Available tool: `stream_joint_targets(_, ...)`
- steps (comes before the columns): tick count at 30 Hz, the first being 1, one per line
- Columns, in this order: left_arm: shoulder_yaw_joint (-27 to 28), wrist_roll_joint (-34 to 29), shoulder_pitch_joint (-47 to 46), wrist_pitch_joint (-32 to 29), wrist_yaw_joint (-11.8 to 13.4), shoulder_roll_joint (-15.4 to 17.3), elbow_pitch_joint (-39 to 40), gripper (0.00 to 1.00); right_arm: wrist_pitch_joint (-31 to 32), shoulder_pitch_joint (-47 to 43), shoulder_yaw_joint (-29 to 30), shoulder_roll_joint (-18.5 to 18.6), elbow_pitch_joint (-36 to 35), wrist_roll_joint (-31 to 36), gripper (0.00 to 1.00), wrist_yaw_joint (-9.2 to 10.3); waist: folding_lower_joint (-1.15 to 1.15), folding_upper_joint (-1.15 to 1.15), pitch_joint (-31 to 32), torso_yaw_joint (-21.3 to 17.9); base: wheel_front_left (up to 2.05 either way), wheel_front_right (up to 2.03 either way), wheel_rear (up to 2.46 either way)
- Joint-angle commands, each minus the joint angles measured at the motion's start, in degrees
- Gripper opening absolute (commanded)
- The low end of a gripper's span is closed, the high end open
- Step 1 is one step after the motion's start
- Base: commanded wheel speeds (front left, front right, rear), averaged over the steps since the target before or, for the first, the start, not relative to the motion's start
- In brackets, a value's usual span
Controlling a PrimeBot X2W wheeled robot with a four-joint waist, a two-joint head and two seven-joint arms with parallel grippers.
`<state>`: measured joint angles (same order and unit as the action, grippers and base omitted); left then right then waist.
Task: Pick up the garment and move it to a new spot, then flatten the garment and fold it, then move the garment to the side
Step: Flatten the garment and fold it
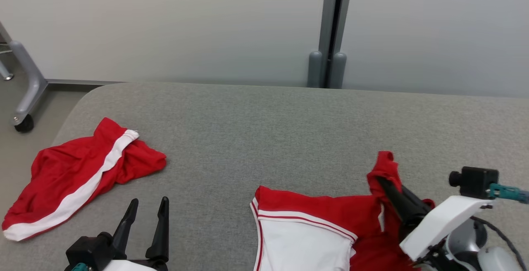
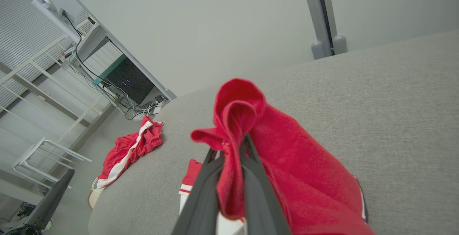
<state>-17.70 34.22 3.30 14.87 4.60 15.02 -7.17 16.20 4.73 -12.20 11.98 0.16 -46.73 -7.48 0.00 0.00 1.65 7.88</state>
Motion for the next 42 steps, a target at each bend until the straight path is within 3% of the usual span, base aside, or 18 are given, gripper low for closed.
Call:
stream_joint_targets(1,0.0,-0.2,-0.7,-0.1,-0.3,0.2,-0.2,1.0,0.6,-0.3,-0.8,-0.8,-0.4,-0.3,0.0,-0.05,0.0,0.0,0.0,1.6,0.0,0.0,0.0)
stream_joint_targets(7,-0.9,-0.5,-2.1,-0.7,-0.6,0.1,-1.1,1.0,0.3,2.0,-4.8,-5.3,3.7,-1.0,0.0,-0.05,0.0,0.0,-0.6,5.9,0.0,0.0,0.0)
stream_joint_targets(13,-1.7,-0.5,-3.7,-1.0,-1.1,-0.1,-2.0,1.0,-1.9,4.7,-8.1,-7.1,11.1,-2.0,0.0,-0.05,0.0,0.0,-1.4,9.4,0.0,0.0,0.0)
stream_joint_targets(22,-1.8,-0.4,-4.6,-0.7,-1.4,-0.3,-3.4,1.0,-6.1,8.3,-15.0,-8.4,20.0,-6.0,0.0,-0.05,0.0,0.0,-1.7,10.1,0.0,0.0,0.0)
stream_joint_targets(23,-1.8,-0.3,-4.7,-0.7,-1.4,-0.4,-3.5,1.0,-6.5,8.7,-15.5,-8.5,21.0,-6.3,0.3,-0.05,0.0,0.0,-1.8,9.9,0.0,0.0,0.0)
stream_joint_targets(24,-1.8,-0.2,-4.7,-0.7,-1.4,-0.4,-3.6,1.0,-6.9,9.1,-16.0,-8.5,21.9,-6.6,1.0,-0.05,0.0,0.0,-1.8,9.7,0.0,0.0,0.0)
stream_joint_targets(33,-1.3,0.1,-4.6,-0.4,-1.3,-0.2,-4.3,1.0,-11.8,11.7,-19.5,-6.7,19.4,-10.5,1.0,-0.05,0.0,0.0,-1.0,7.0,0.0,0.0,0.0)
stream_joint_targets(38,-0.5,0.1,-3.7,-0.1,-1.2,-0.1,-4.0,1.0,-16.4,12.0,-18.5,-1.7,13.5,-10.5,1.0,-0.05,0.0,0.0,-0.1,4.2,0.0,0.0,0.0)
stream_joint_targets(42,0.3,-0.3,-2.9,0.1,-0.7,-0.6,-3.3,1.0,-20.2,10.5,-14.4,2.8,11.7,-8.1,1.0,-0.05,0.0,0.0,0.3,2.2,0.0,0.0,0.0)
